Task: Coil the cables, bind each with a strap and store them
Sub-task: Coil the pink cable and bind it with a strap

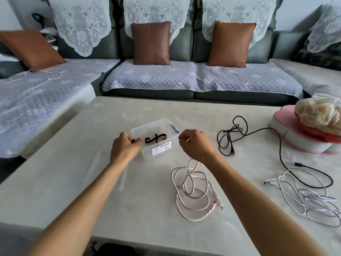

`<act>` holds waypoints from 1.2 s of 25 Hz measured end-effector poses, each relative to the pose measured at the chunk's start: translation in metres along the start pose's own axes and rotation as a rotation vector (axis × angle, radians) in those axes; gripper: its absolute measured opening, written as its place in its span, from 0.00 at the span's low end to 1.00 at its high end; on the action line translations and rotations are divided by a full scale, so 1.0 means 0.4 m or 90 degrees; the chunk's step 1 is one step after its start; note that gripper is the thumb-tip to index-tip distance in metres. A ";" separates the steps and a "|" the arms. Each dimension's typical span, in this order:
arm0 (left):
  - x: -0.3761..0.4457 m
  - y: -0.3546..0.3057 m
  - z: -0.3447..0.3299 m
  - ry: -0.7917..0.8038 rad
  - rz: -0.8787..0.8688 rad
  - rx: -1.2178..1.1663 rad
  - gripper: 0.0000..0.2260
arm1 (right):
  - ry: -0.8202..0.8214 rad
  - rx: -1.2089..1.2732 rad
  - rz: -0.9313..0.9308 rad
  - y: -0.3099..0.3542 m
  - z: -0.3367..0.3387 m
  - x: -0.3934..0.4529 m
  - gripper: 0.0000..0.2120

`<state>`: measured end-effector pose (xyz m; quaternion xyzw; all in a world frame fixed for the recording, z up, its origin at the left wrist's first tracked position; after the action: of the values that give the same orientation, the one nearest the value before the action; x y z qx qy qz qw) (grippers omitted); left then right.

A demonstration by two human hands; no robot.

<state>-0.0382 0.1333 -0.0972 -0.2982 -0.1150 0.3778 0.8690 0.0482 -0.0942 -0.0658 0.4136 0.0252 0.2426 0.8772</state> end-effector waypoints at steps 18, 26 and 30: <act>-0.023 0.242 0.216 -0.141 -0.188 -0.226 0.17 | 0.074 0.119 0.031 0.165 -0.279 0.050 0.10; -0.098 0.351 0.280 -0.141 -0.255 -0.243 0.18 | 0.174 0.053 0.050 0.299 -0.500 0.004 0.21; -0.112 0.359 0.266 -0.108 -0.291 -0.253 0.17 | 0.184 0.113 -0.014 0.289 -0.563 0.003 0.35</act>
<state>-0.1987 0.2238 -0.0983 -0.3958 -0.3228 0.1666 0.8434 -0.0526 0.1296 -0.1283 0.4497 0.1767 0.2870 0.8272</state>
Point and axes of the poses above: each hand's wrist, its own x-axis towards the middle knuckle, its own z-axis out of the back of the hand, y = z × x, the point moved 4 cm from there along x, towards the middle knuckle, and after that the axes turned 9 degrees about x, right-handed, at the moved point
